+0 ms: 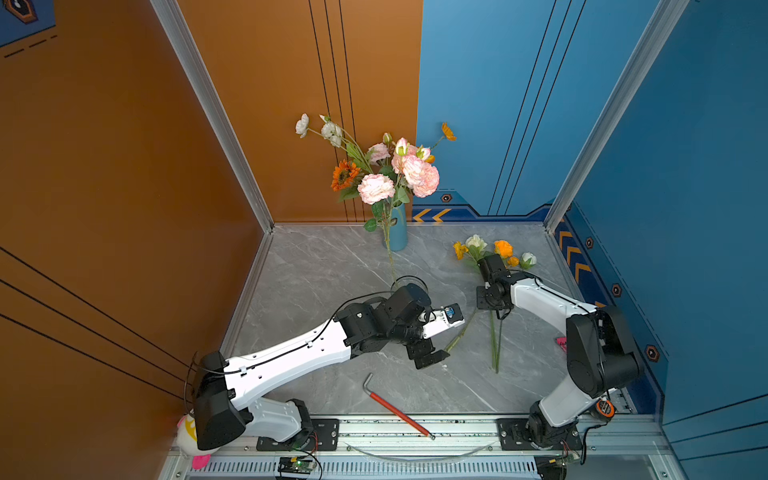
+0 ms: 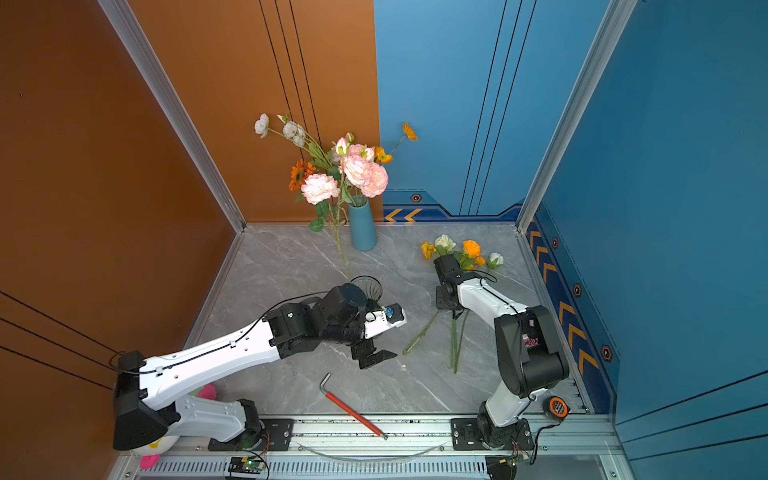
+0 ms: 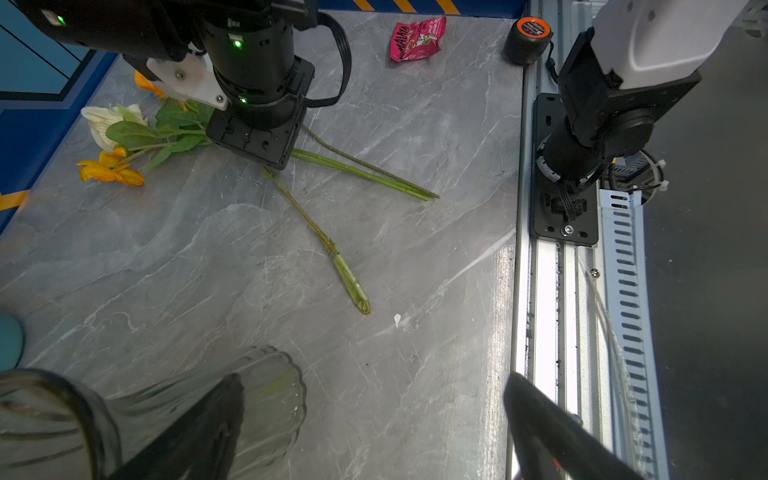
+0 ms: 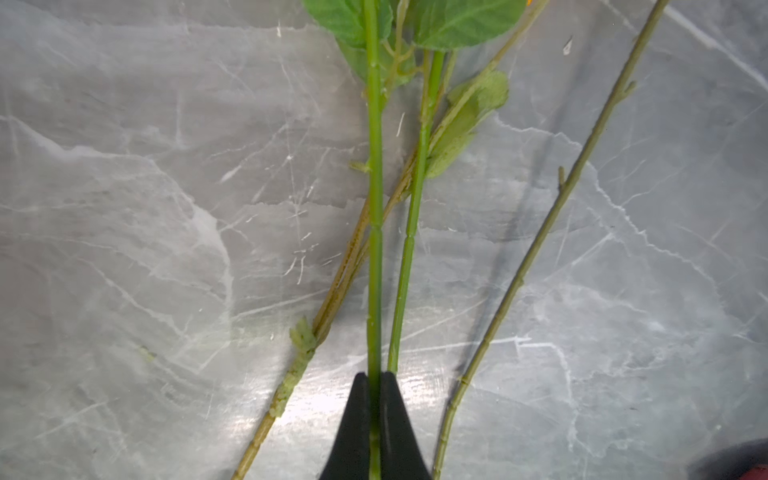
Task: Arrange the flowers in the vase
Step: 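Close the right gripper on the white rose stem, then lift the white rose upward with the right gripper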
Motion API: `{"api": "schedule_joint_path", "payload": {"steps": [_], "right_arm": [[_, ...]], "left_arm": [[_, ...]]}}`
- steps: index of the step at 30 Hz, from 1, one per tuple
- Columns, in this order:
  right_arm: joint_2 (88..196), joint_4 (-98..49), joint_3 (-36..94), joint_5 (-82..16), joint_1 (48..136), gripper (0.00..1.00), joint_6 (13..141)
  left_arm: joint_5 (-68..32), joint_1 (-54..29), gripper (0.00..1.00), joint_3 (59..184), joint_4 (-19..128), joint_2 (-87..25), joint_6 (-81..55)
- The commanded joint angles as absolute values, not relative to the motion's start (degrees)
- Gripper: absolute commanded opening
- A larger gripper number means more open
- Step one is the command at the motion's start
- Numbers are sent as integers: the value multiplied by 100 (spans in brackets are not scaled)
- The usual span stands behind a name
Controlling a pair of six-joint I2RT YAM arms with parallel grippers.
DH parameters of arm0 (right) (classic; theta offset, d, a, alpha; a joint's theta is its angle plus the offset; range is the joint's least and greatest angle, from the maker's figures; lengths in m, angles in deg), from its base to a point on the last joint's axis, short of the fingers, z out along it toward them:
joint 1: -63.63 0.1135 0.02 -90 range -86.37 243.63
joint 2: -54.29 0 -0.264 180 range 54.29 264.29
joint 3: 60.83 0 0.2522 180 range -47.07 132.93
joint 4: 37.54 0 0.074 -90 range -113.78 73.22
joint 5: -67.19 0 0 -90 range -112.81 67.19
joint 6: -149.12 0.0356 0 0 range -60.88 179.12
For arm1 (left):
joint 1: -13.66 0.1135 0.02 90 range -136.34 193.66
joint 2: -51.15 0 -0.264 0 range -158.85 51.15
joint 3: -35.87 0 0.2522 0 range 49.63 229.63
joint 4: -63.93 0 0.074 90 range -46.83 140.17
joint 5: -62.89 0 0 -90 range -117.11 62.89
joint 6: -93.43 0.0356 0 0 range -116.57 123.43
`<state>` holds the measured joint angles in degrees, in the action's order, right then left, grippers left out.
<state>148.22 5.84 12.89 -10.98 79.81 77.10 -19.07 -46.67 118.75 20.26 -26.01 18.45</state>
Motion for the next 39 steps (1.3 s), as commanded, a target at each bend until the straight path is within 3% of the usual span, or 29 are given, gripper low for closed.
{"api": "schedule_joint_path", "payload": {"steps": [1, 8, 17, 25, 29, 39], "right_arm": [[14685, 786, 1432, -986, 8010, 0, 7628], [14184, 605, 1288, -1294, 8009, 0, 7616], [13264, -5, 811, -3295, 7300, 0, 7869], [12116, -1505, 11, -3987, 7257, 0, 8608], [11404, -2554, -554, -3489, 7524, 0, 9293], [10533, -2947, -221, -1368, 8938, 0, 8866]], "left_arm": [[-2004, -4750, 98, 11933, 1888, -2655, 1890], [-2073, -4768, 98, 11956, 1853, -2648, 1899], [-1784, -4566, 98, 11977, 1864, -2359, 1801], [-1690, -4295, 98, 11991, 1870, -1922, 1786], [-1898, -4188, 98, 11946, 1859, -1442, 1896], [-2218, -3615, 98, 11451, 1730, -376, 1703]]}}
